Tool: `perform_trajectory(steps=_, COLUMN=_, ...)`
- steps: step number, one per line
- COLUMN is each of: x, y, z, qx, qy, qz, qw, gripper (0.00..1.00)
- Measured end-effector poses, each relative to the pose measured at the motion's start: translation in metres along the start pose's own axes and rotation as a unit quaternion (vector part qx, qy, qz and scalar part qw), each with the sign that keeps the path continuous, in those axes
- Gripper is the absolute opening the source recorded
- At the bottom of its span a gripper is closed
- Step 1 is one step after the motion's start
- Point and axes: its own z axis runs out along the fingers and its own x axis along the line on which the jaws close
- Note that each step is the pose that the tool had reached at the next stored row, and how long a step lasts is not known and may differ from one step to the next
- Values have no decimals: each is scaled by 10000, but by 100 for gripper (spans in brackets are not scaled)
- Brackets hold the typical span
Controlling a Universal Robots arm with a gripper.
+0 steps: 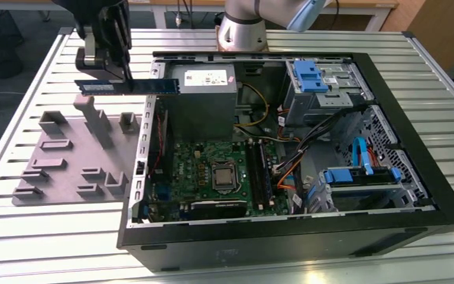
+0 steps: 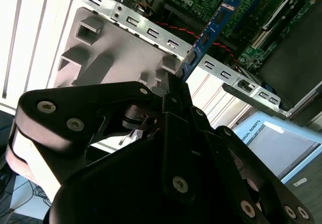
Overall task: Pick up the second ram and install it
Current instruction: 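Pick up the second ram and move it above second insertion slot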
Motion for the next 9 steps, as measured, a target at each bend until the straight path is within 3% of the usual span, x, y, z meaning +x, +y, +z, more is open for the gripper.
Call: perform_trajectory(steps=9, x=-1, y=-28, z=-1, qx=0, qy=0, qz=0, qw=10000, gripper=14)
